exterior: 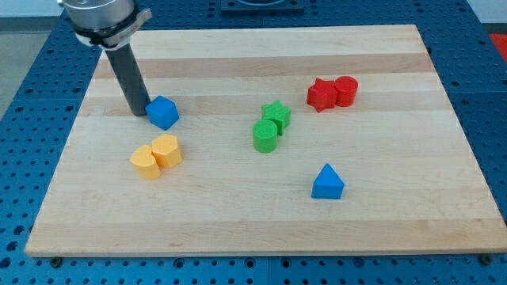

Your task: Place the blue cube left to the blue triangle

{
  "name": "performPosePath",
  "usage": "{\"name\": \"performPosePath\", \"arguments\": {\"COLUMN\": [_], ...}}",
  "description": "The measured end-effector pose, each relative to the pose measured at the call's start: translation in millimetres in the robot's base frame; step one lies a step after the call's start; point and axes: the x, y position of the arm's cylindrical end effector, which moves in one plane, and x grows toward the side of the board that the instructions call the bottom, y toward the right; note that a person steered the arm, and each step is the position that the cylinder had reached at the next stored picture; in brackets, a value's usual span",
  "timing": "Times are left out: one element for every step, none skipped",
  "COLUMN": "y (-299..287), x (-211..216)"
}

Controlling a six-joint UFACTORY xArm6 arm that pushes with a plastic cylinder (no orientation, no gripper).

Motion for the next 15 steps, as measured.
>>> {"name": "performPosePath", "arguments": {"y": [13.6,29.1,40.8,49.9,72.7,72.9,72.9,74.6,90.1,102.6,112.5,117.8,120.2,121.7,144.4], "x": [11.6,9.1,-15.5,-28.2,-26.8,-9.0,14.9,27.5,43.0,60.5,82.7,106.7,129.7,152.8,159.3]}}
